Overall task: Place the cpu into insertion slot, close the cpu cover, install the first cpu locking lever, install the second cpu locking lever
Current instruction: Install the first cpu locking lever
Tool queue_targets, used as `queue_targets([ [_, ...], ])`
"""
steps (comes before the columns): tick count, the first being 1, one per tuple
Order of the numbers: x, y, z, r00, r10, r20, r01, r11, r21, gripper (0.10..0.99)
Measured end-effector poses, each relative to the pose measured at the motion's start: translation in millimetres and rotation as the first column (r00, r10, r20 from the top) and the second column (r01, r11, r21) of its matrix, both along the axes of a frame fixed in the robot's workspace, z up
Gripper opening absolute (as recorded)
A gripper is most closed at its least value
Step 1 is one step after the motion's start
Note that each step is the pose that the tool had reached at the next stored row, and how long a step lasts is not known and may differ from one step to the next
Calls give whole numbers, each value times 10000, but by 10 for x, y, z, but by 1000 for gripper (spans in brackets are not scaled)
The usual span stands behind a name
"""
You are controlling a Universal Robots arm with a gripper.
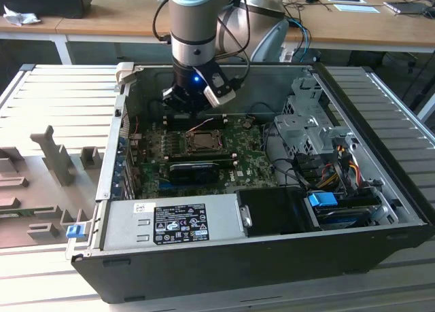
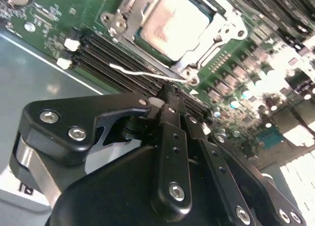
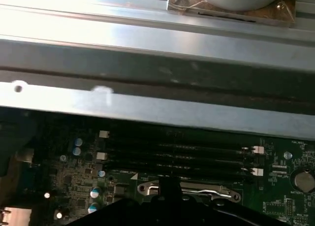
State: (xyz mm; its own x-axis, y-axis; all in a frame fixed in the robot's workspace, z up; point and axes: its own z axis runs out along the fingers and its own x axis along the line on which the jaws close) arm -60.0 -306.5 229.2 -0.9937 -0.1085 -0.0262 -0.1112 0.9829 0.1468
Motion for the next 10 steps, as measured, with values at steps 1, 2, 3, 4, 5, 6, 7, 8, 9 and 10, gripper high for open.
queue_targets([
  [1, 22, 10, -10, 10000, -2, 0, 2, 10000, -1, 106],
  [2, 43, 27, -19, 10000, -2, 0, 2, 10000, -9, 106],
  [3, 73, 49, -34, 10000, -1, 0, 1, 10000, -24, 106],
  [4, 89, 55, -42, 10000, -2, 1, 2, 10000, -40, 106],
  [5, 103, 58, -48, 10000, -1, 1, 1, 10000, -62, 106],
  [6, 114, 60, -53, 10000, -1, 1, 1, 10000, -84, 106],
  [7, 129, 63, -63, 10000, -1, 1, 1, 9999, -107, 106],
  [8, 139, 66, -70, 10000, 1, -1, -1, 9999, -115, 106],
  [9, 146, 68, -74, 10000, 4, 0, -4, 9999, -114, 106],
  [10, 165, 72, -79, 10000, 8, 1, -8, 9999, -115, 106],
])
